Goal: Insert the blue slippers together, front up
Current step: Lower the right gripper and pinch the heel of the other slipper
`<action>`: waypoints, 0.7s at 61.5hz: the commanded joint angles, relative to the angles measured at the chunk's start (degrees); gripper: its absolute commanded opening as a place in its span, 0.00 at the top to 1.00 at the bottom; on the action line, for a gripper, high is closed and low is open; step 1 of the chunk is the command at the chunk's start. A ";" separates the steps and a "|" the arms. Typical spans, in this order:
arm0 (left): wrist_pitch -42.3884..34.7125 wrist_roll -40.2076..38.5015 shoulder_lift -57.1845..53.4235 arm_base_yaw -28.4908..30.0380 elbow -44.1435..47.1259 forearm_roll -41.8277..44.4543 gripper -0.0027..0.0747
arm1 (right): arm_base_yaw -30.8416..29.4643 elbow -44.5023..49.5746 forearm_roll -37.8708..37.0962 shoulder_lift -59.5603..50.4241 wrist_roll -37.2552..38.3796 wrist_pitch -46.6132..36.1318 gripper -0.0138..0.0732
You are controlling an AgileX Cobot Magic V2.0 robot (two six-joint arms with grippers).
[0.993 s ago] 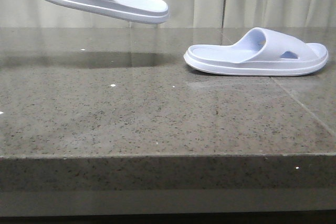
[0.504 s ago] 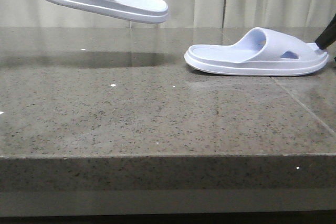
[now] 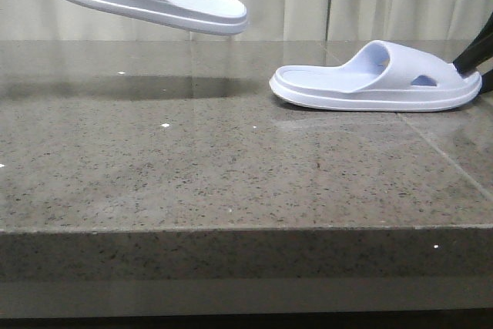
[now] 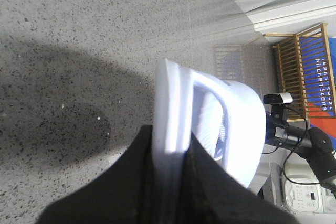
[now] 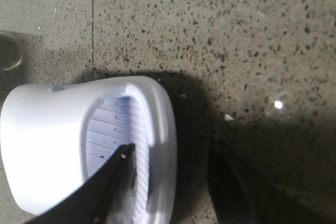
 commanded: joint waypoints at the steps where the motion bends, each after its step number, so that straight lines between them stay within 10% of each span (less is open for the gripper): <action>1: 4.88 -0.39 -3.30 -0.22 -1.27 -4.95 0.99 | -0.28 -1.27 1.59 -2.15 -0.80 2.68 0.45; 35: 4.39 -0.39 -3.30 -0.22 -1.27 -4.95 0.99 | 6.66 -1.27 2.11 -1.96 -0.85 4.10 0.46; 43: 4.39 -0.39 -3.30 -0.22 -1.27 -4.95 0.99 | 7.15 -1.27 4.25 -1.96 -0.85 5.22 0.61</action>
